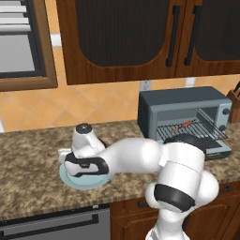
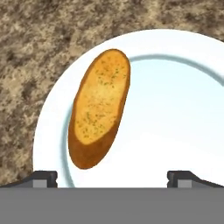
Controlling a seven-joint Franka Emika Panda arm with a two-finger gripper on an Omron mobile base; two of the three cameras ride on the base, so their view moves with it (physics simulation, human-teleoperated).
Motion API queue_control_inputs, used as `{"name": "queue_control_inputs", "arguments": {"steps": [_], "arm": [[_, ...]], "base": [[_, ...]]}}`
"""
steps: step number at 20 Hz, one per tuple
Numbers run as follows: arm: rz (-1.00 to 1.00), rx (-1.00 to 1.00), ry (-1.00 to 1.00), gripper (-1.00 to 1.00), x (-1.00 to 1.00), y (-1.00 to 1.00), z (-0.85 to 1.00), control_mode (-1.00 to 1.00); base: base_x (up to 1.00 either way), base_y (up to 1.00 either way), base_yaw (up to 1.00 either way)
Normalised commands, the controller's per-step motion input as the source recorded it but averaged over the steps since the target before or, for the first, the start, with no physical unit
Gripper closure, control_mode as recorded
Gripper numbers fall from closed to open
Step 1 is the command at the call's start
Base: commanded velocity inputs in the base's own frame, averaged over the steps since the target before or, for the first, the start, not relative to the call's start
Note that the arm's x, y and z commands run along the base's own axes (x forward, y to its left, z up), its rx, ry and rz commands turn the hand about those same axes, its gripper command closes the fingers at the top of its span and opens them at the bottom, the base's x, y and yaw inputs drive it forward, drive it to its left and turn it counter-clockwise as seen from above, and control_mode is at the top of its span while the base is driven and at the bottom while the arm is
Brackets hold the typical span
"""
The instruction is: Pick up the kebab skewer and baguette bread, and place them inside the toaster oven. Close the toaster oven door and start by setting the timer.
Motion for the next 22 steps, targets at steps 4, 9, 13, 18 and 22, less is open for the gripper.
{"name": "queue_control_inputs", "arguments": {"steps": [4,9,13,18,22], "arm": [[0.0,-0.03,0.07,-1.0,0.27,0.12,-0.27,-1.0],[0.0,-0.05,0.05,-1.0,0.21,0.17,-0.26,-1.0],[0.0,-0.04,0.02,-1.0,0.15,0.14,-0.12,-1.0],[0.0,-0.03,0.03,-1.0,0.1,0.14,-0.07,-1.0],[0.0,-0.02,0.05,-1.0,0.02,0.0,-0.18,-1.0]], "base": [[0.0,0.0,0.0],[0.0,0.0,0.0],[0.0,0.0,0.0],[0.0,0.0,0.0],[0.0,0.0,0.0]]}}
